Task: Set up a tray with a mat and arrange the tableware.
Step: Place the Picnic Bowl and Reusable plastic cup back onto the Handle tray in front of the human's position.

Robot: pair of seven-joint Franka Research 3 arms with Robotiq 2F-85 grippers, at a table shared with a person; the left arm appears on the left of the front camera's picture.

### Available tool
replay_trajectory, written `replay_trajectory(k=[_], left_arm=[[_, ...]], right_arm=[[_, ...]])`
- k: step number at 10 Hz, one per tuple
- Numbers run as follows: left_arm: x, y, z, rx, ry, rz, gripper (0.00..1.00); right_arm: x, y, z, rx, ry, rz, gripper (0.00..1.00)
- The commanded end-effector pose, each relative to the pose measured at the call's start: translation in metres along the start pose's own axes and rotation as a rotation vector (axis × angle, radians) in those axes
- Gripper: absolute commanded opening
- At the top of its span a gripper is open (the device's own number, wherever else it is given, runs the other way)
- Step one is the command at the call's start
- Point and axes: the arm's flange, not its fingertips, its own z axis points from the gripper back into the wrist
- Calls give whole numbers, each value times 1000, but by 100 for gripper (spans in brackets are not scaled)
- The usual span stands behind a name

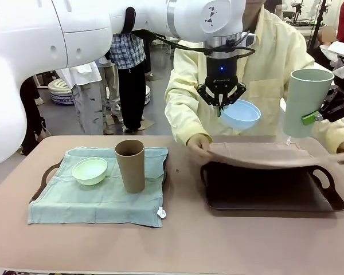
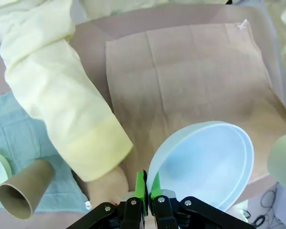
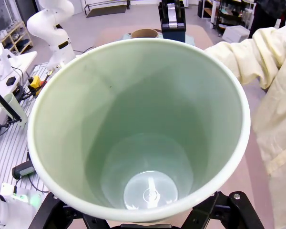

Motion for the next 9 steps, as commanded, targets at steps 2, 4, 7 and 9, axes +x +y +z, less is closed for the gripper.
replay_trajectory(k=[2, 4, 7, 9], left_arm=[[-1, -1, 2, -7, -12, -8, 0], [-1, -1, 2, -7, -12, -8, 0], [-1, -1, 2, -7, -12, -8, 0], [-1, -1, 2, -7, -12, -8, 0]], right_arm=[[2, -1, 0, -5, -10, 1, 23], [2, -1, 0, -5, -10, 1, 23], [2, -1, 0, -5, -10, 1, 23], [2, -1, 0, -5, -10, 1, 23]])
